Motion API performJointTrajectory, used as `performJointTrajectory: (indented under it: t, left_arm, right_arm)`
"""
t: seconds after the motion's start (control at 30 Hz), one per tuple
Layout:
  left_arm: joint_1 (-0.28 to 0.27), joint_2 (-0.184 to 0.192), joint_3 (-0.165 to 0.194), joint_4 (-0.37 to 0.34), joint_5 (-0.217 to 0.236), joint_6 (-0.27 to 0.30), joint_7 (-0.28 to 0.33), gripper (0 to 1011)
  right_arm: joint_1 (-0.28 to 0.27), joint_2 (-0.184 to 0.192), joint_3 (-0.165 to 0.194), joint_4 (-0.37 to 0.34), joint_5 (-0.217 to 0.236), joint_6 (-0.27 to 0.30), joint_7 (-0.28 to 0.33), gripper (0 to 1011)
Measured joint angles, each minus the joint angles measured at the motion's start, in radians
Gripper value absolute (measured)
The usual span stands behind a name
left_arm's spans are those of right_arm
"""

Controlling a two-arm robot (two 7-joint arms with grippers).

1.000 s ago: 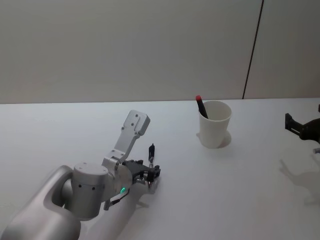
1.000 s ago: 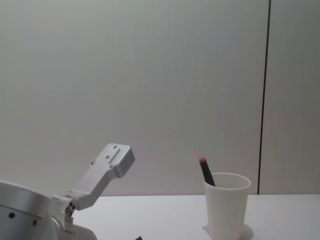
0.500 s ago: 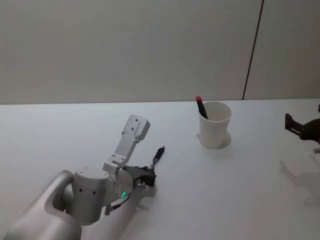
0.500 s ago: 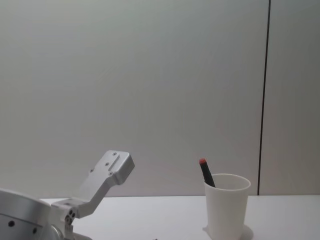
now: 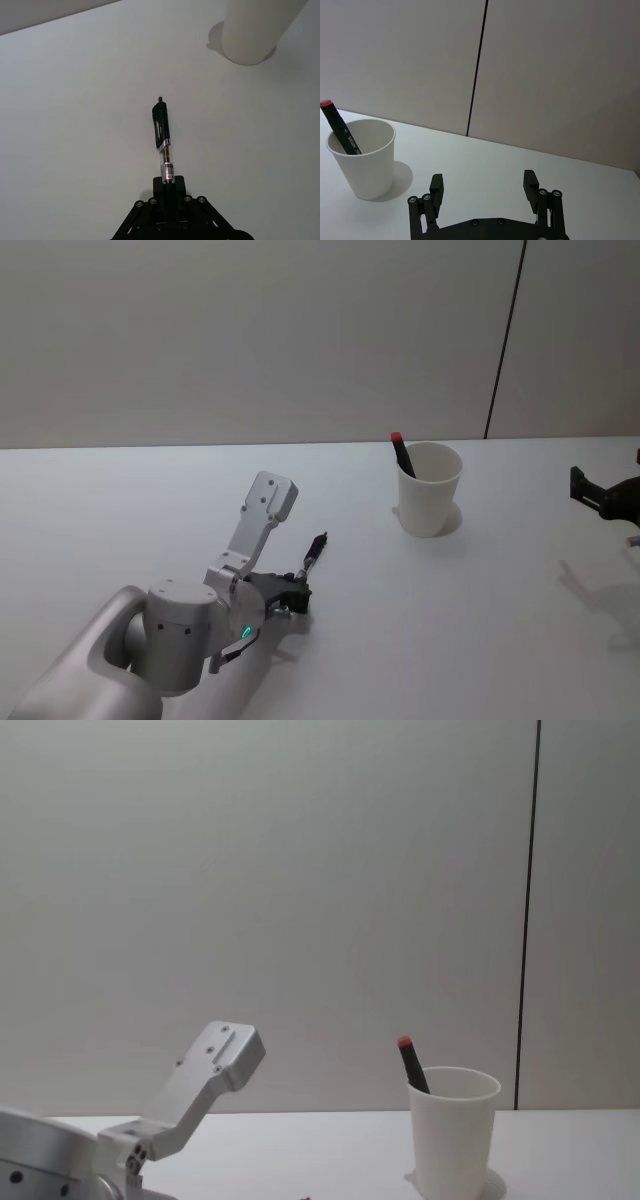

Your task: Place the pen into the pen holder.

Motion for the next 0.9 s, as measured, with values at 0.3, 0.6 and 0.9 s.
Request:
performJointTrajectory:
  t: [0.3, 0.6, 0.9]
  left_arm:
    - [0.020, 0.017, -0.009, -0.057, 0.031, -0.057, 0.036, 138]
    - [0.047, 0.038, -0.017, -0.126, 0.065, -0.120, 0.070, 138]
    - [0.085, 0.069, -0.025, -0.204, 0.107, -0.212, 0.092, 138]
  right_arm:
    - [0.000, 0.000, 0.000, 0.000, 0.000, 0.000, 0.000, 1001]
    - [0.000, 0.000, 0.000, 0.000, 0.000, 0.000, 0.000, 1002]
    - [0.000, 0.000, 0.000, 0.000, 0.000, 0.000, 0.000, 1001]
